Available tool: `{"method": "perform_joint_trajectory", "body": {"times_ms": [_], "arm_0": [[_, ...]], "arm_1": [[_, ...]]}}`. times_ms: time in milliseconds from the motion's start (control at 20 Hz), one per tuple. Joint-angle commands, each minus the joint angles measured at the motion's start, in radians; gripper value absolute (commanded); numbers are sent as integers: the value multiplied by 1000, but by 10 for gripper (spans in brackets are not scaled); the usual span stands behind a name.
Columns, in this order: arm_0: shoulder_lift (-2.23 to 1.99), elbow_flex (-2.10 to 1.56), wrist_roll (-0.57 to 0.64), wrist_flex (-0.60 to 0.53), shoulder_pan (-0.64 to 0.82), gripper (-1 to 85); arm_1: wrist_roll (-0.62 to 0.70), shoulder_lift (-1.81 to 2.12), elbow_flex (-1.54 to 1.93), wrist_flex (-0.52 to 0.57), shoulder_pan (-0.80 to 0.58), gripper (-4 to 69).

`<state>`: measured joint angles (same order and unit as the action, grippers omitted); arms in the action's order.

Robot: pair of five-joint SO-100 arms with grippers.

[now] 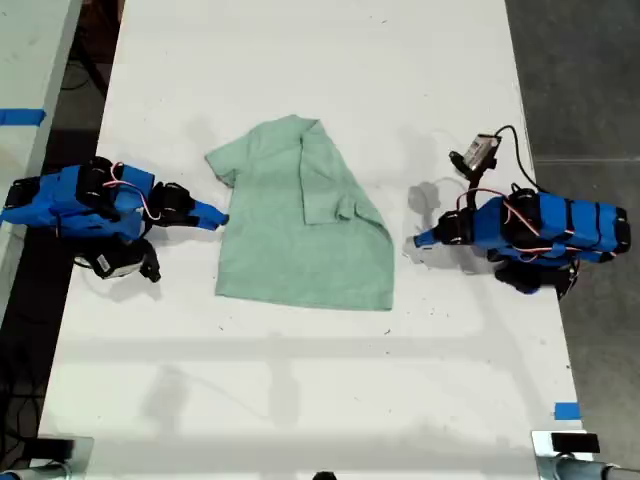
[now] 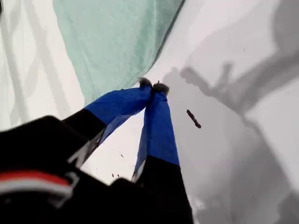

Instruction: Fold t shirt

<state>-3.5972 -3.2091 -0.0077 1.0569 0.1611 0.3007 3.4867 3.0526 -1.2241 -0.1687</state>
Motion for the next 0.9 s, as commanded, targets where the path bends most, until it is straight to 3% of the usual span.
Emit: {"method": "perform_joint_trajectory", "body": {"times_ms": [0, 500, 600, 750, 800, 850], "arm_0": [[-8, -3, -11, 2, -5, 111], [-8, -3, -11, 2, -3, 111], [-8, 6, 138, -21, 38, 122], [-8, 94, 86, -212, -236, 164], [-12, 74, 2, -233, -255, 111], [-11, 74, 109, -296, -189, -2]], "arm_1": [[-37, 23, 48, -11, -3, 5], [-58, 23, 46, -23, -3, 5], [-57, 23, 46, -21, -8, 5], [-58, 23, 46, -23, -6, 5], [-60, 23, 46, -23, -8, 5], [-61, 23, 46, -23, -8, 5]]}}
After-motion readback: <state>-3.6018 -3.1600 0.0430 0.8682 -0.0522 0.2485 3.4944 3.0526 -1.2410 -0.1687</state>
